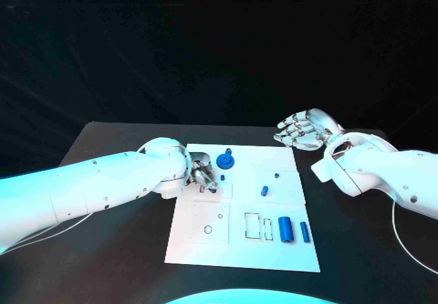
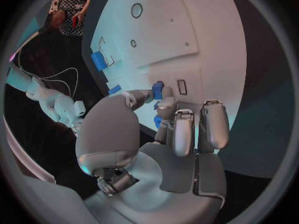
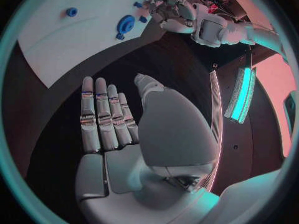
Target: Assemble the parts on the task board
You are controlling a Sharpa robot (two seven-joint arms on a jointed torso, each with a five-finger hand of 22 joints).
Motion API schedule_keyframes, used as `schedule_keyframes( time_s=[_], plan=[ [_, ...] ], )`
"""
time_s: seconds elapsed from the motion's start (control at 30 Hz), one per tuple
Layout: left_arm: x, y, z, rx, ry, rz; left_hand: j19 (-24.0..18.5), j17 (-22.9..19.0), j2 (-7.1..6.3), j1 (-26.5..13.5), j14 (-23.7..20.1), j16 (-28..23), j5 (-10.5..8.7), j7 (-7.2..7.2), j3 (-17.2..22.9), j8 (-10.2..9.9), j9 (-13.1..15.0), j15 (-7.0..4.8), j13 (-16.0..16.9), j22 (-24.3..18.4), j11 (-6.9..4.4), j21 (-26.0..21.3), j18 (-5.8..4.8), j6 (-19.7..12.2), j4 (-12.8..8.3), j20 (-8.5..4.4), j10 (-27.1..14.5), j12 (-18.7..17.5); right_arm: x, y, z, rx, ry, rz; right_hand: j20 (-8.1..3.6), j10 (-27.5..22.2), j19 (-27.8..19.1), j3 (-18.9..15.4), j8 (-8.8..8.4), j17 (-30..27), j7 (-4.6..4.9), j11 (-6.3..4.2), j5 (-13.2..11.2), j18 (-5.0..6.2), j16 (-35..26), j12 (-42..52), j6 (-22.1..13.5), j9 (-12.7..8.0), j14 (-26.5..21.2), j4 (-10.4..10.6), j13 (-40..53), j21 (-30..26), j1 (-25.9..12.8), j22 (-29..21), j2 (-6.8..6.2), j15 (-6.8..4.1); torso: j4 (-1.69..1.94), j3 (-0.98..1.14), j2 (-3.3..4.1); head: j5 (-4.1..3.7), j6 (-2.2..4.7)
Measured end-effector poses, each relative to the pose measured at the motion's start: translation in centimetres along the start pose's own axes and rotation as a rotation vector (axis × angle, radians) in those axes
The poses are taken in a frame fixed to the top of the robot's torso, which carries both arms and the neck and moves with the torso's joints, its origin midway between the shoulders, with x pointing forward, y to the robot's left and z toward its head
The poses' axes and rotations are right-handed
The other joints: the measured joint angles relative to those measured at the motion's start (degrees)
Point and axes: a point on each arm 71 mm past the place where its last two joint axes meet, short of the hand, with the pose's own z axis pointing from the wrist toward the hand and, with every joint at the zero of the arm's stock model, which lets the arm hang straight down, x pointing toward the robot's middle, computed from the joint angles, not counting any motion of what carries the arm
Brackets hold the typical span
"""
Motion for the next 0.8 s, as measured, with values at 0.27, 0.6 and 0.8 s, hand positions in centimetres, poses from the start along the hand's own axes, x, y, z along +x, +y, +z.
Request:
schedule_keyframes(
  time_s=[0.27, 0.6, 0.8],
  plan=[
    [-0.06, 0.02, 0.22, -0.003, 0.010, -0.007, 0.00, 0.00, -0.23, -0.37, 0.00, 0.00, 0.11, -0.17, 0.00, 0.04, 0.02, 0.00, 0.00, 0.00, 0.00, 0.00, 0.00, 0.36, 0.00, 0.00, 0.01, 0.00, 0.01, 0.00, 0.02, 0.000, 0.000, 0.000, 0.00, 0.00, 0.00, 0.00, 0.00, 0.00, 0.00, 0.00, 0.00, 0.00, 0.00, 0.00, 0.00, 0.00, 0.00, 0.00, 0.00, 0.00, 0.00, 0.00, 0.00, 0.00, 0.03, -0.01, -0.03, -0.14, -0.18],
    [-0.16, 0.04, 0.34, -0.006, 0.025, -0.009, 0.03, -0.01, 0.09, -0.99, 0.00, 0.32, 0.12, -0.29, 0.01, 0.10, 0.22, 0.00, 1.19, -0.09, -0.28, 0.00, 0.00, 0.69, -0.01, -0.03, 0.95, 1.11, 0.02, -0.01, 0.04, 0.000, 0.000, 0.000, 0.00, 0.00, 0.00, 0.00, 0.00, 0.01, 0.00, 0.00, 0.00, 0.00, 0.00, 0.00, 0.00, 0.00, 0.00, 0.00, 0.00, 0.00, 0.00, 0.01, 0.00, 0.00, -0.02, -0.01, -0.03, -0.37, -0.31],
    [-0.04, 0.09, 0.44, -0.009, 0.033, -0.009, 0.21, -0.01, -0.23, -1.42, -0.21, 0.32, 0.37, -0.39, 0.01, 0.03, 0.38, -0.20, 1.97, 0.05, -0.49, 0.00, 0.00, 0.80, -0.01, -0.21, 1.18, 1.51, 0.03, -0.03, 0.05, 0.001, 0.001, -0.001, 0.00, 0.00, 0.00, 0.00, 0.00, -0.12, 0.00, 0.00, 0.00, 0.00, 0.00, -0.25, 0.00, -0.09, 0.00, 0.00, 0.00, 0.00, 0.24, -0.18, -0.24, 0.00, 0.02, -0.01, -0.04, -0.48, -0.35]
  ],
)
